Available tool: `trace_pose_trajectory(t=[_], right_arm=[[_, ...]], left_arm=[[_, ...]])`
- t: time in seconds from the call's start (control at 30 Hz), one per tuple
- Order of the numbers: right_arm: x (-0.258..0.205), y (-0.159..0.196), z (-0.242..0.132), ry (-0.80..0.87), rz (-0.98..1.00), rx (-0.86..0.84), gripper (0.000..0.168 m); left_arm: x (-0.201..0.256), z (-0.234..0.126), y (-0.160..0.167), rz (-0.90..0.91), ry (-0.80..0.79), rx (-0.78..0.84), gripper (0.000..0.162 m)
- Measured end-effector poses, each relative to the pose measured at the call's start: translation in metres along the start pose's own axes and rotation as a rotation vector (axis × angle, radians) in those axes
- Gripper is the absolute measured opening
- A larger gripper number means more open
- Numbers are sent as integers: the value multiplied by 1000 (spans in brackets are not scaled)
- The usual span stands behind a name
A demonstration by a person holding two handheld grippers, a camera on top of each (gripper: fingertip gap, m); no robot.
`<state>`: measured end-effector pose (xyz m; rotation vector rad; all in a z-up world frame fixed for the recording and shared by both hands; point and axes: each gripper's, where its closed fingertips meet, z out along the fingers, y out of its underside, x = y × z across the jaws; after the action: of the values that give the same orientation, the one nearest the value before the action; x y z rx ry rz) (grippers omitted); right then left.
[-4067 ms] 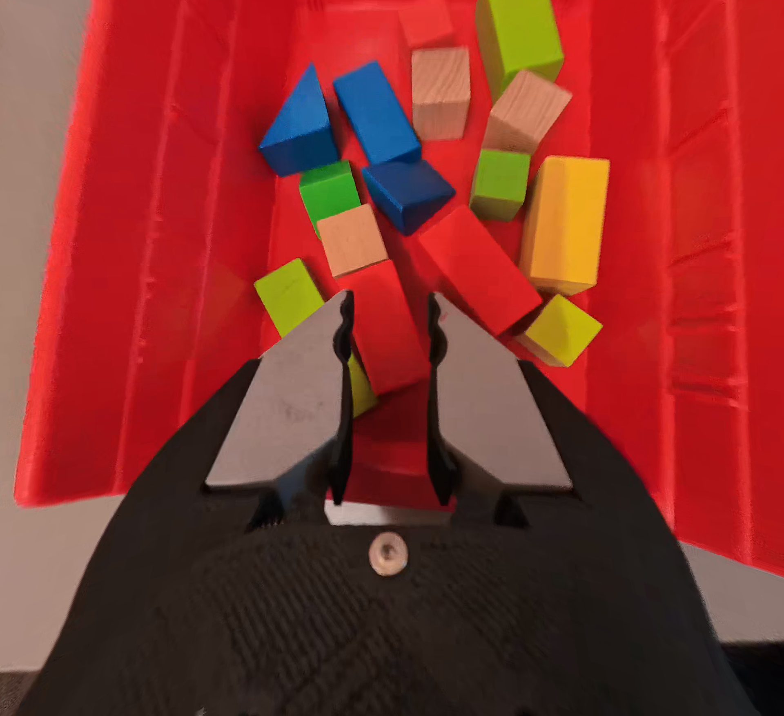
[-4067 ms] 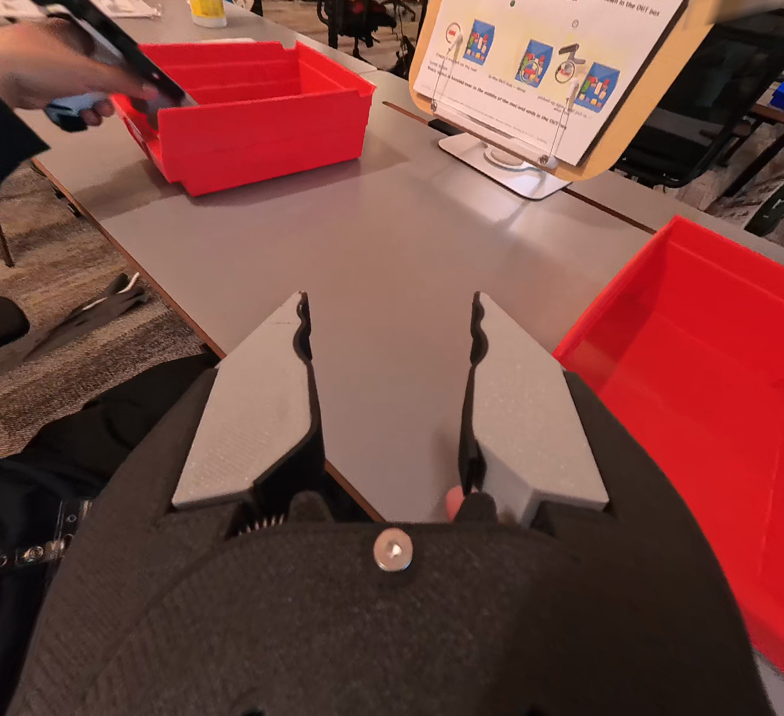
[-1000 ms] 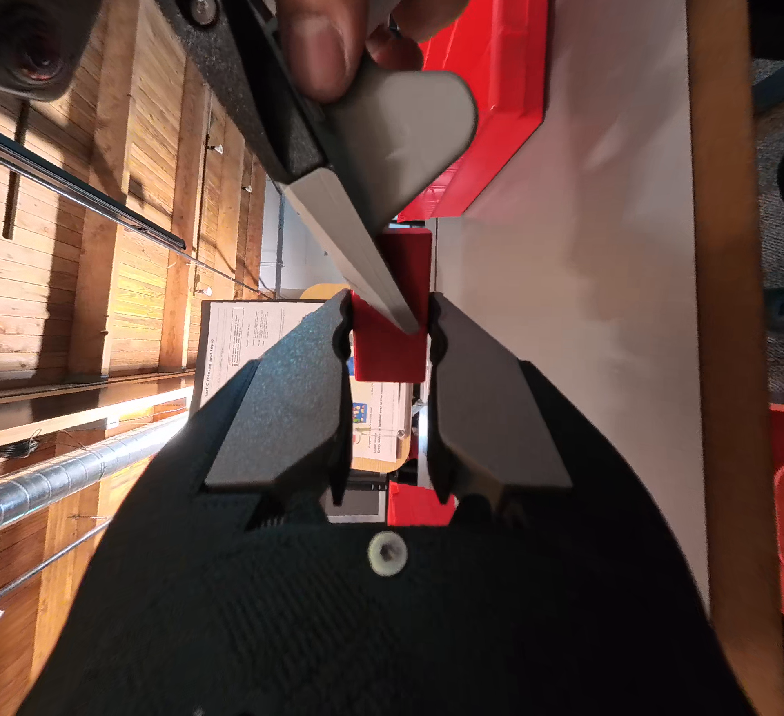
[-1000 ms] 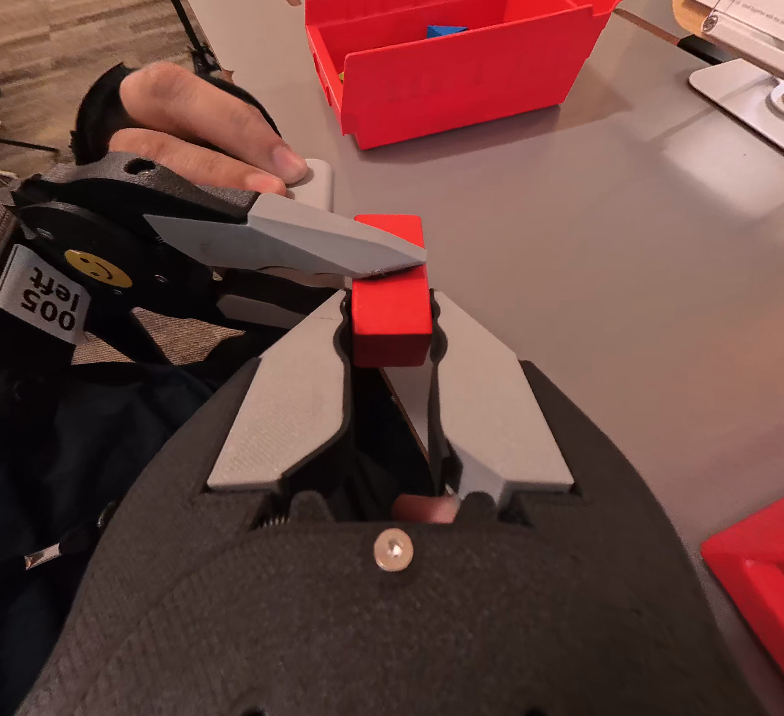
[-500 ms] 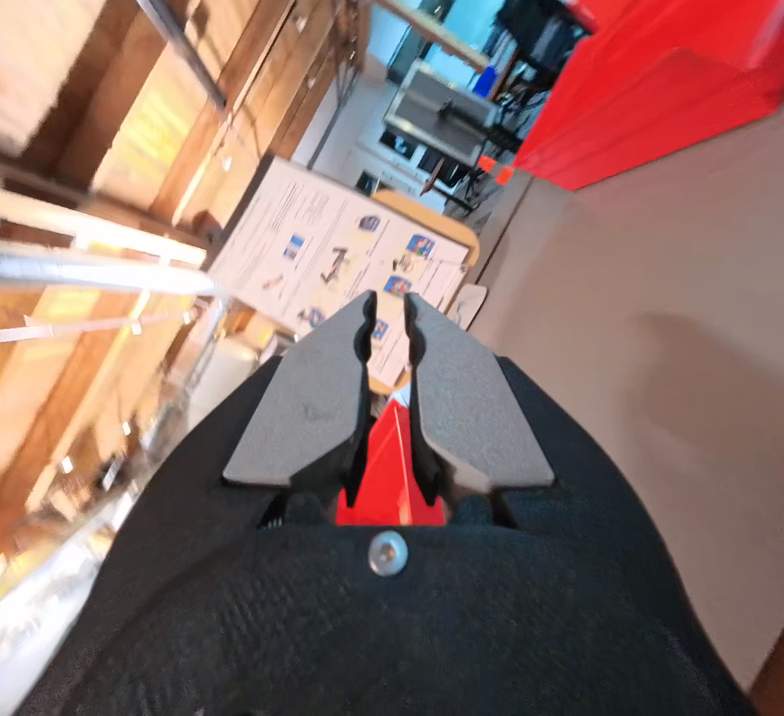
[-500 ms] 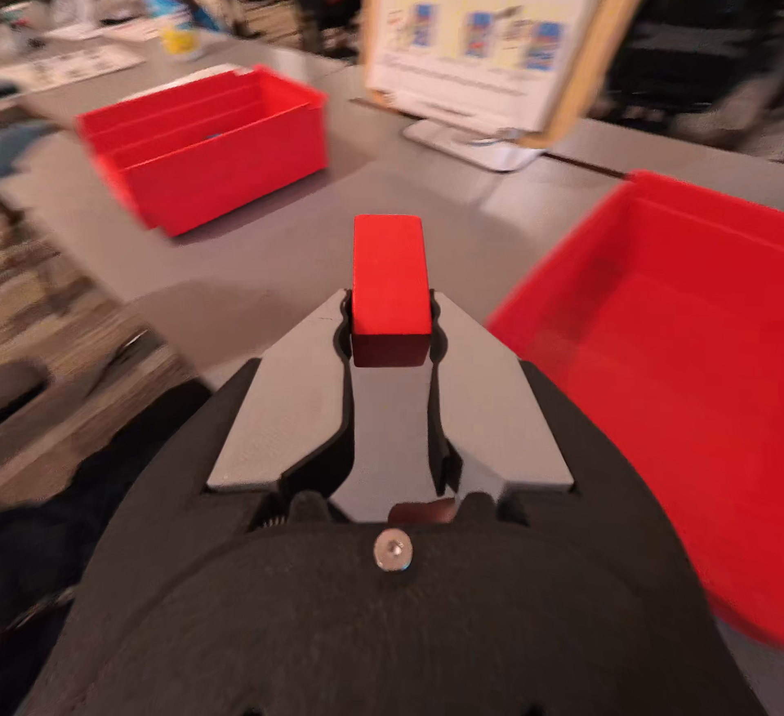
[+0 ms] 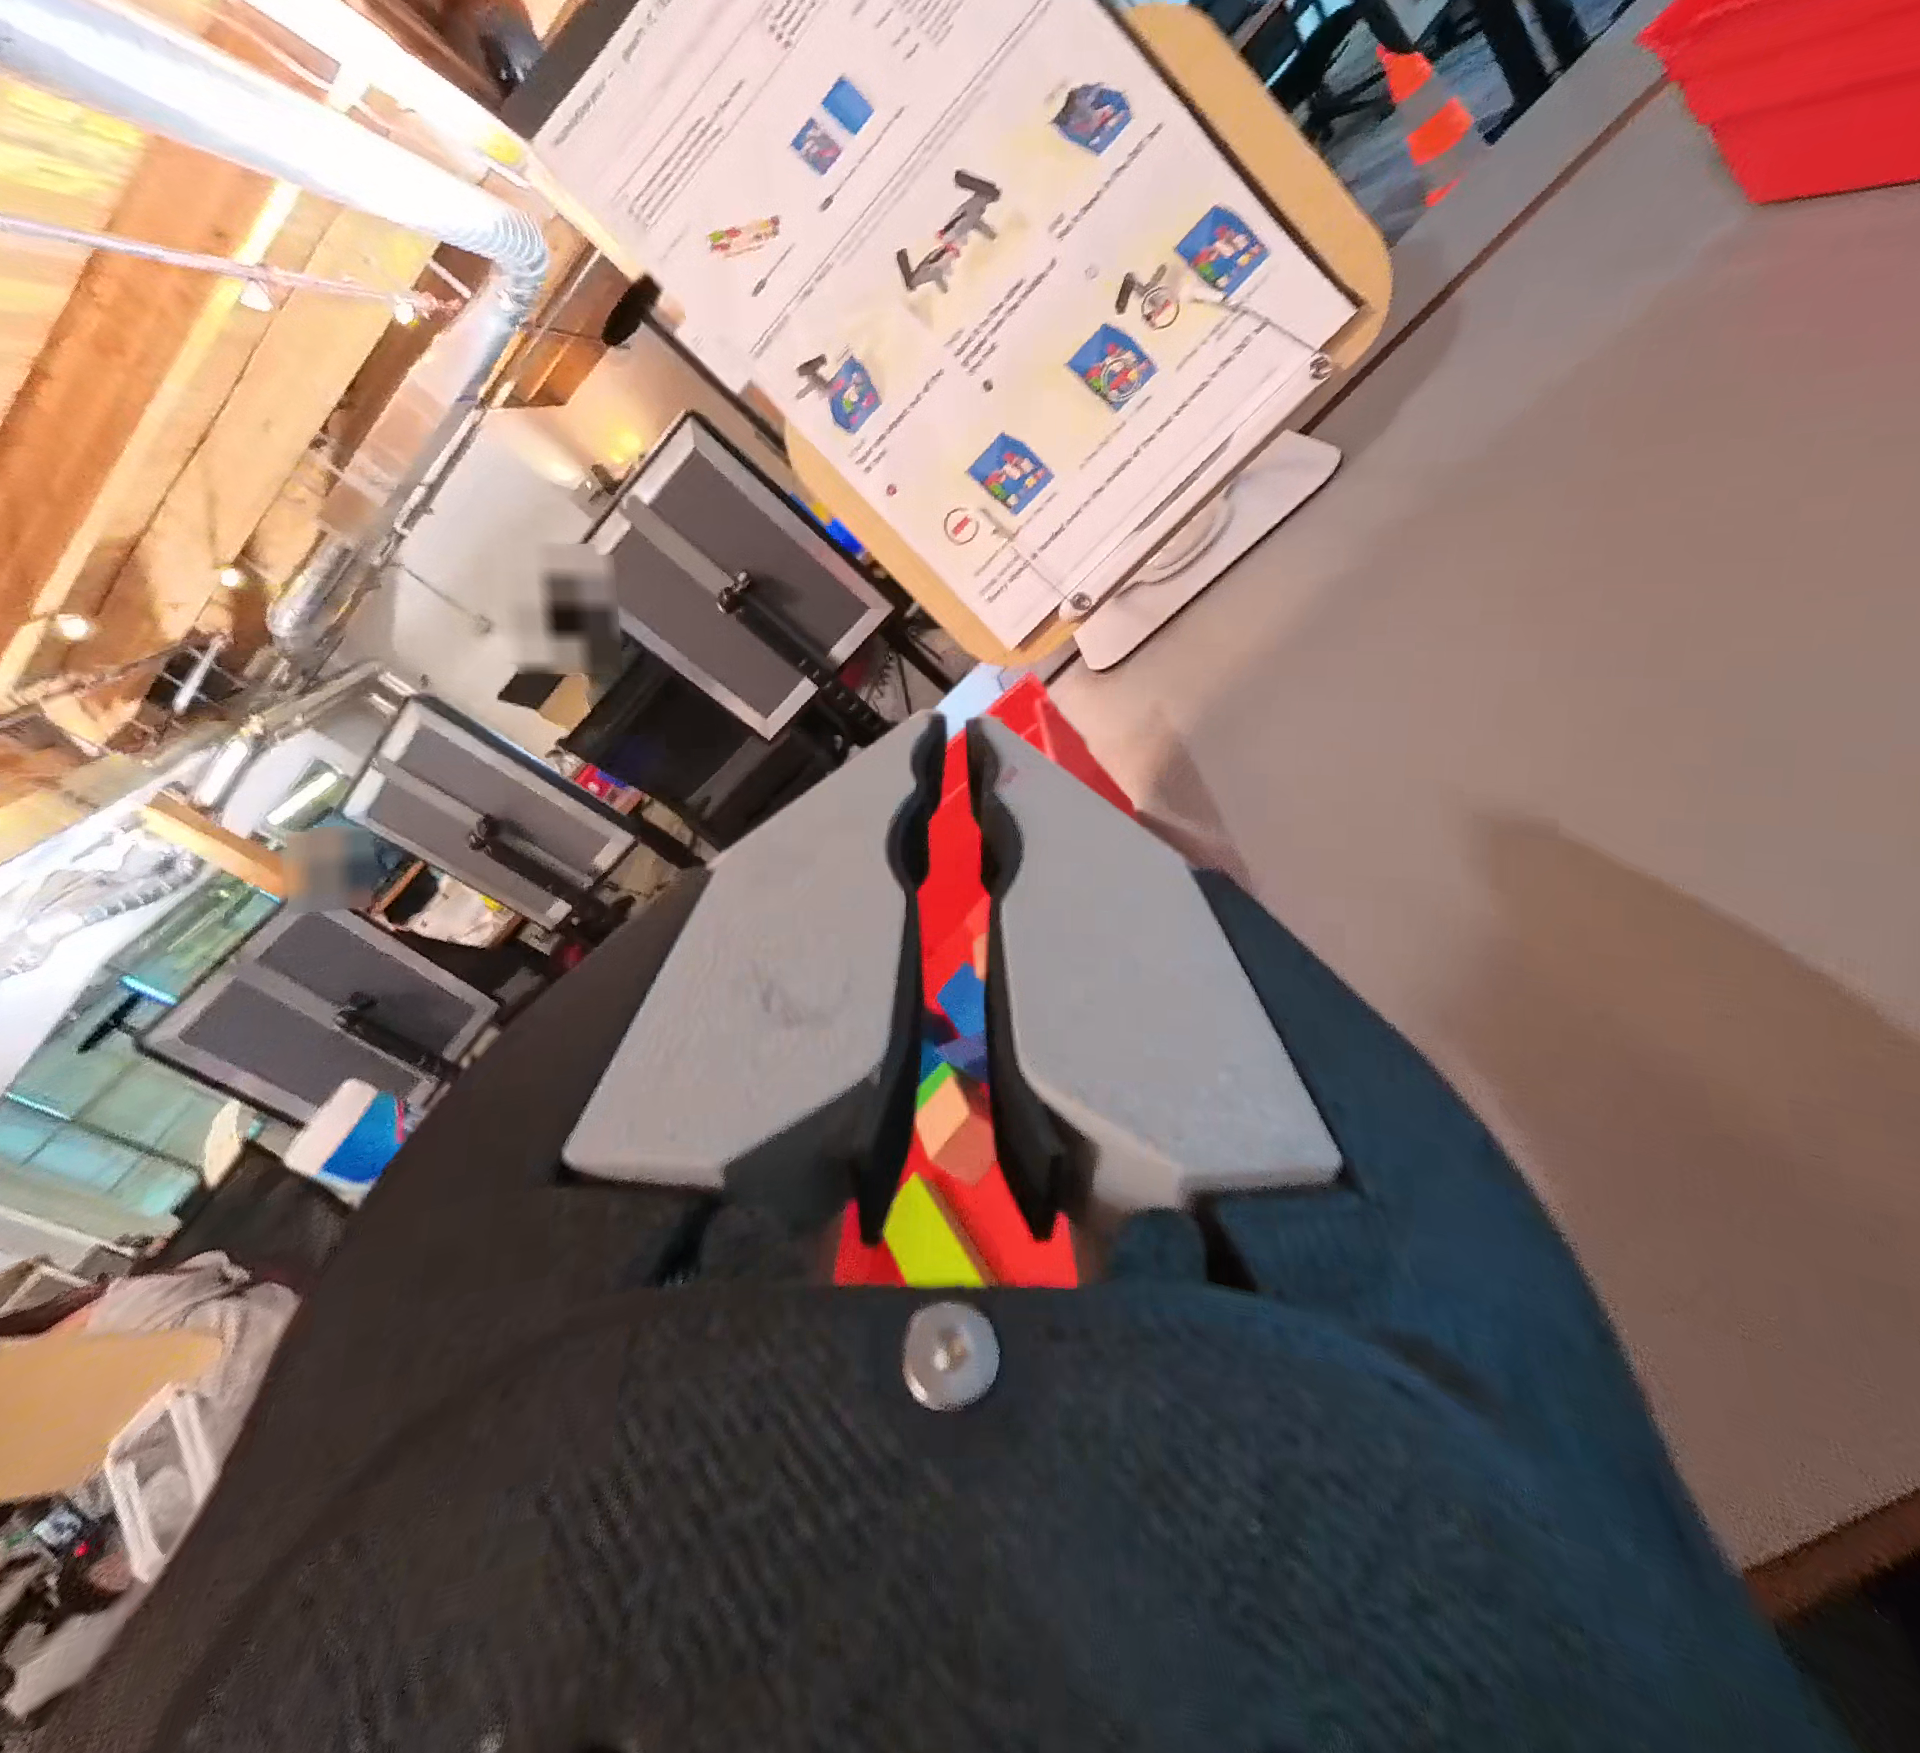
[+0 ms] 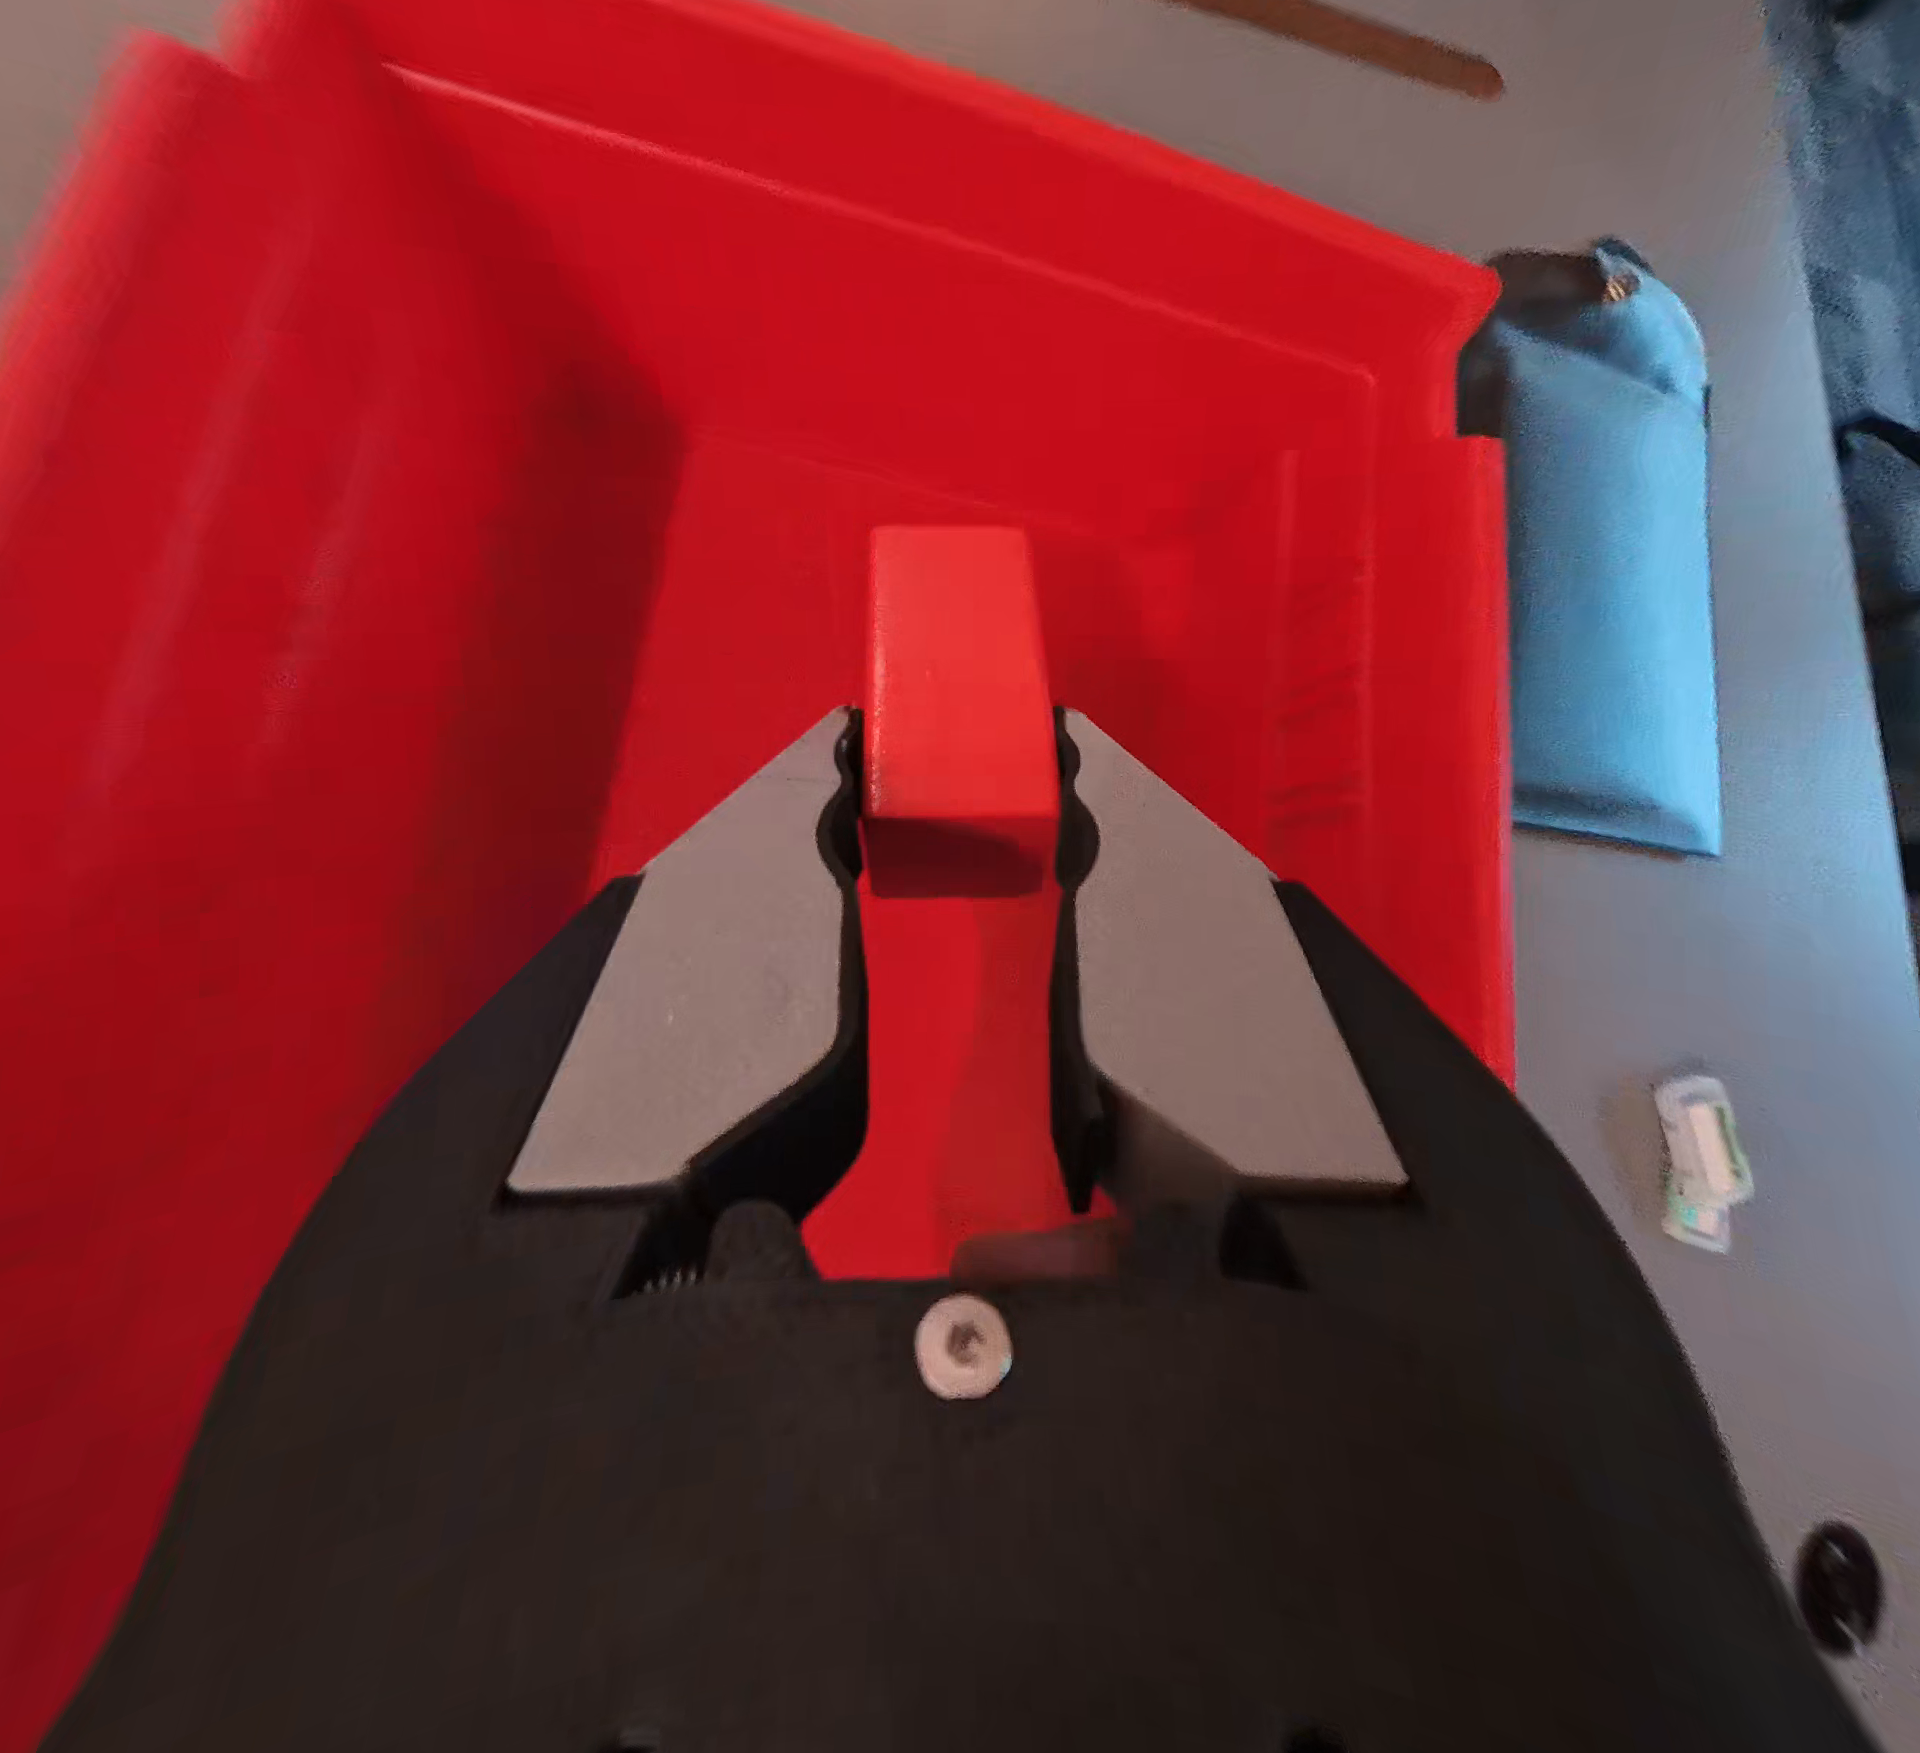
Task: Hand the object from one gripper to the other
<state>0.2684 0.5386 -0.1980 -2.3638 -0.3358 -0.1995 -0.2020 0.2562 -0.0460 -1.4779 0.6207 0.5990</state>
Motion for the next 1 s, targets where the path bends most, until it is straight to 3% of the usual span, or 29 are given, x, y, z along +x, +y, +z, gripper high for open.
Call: trace_pose_trajectory(t=[0.23,0.5,0.63,0.77,0.9,1.0], right_arm=[[22,26,46,114,15,-150,33],[17,20,35,39,46,-104,33],[-3,14,20,-68,50,-58,53],[-33,-22,-36,-194,30,161,61],[-74,-51,-142,-327,-11,455,60],[-108,-42,-224,-437,-47,640,58]], left_arm=[[-26,-5,25,-112,-20,-47,1],[-21,-1,30,-137,-1,-80,1],[-17,-1,30,-176,24,-92,3],[-11,3,35,-224,46,-121,14],[-5,10,42,-224,42,-153,21],[0,12,45,-218,50,-167,21]])
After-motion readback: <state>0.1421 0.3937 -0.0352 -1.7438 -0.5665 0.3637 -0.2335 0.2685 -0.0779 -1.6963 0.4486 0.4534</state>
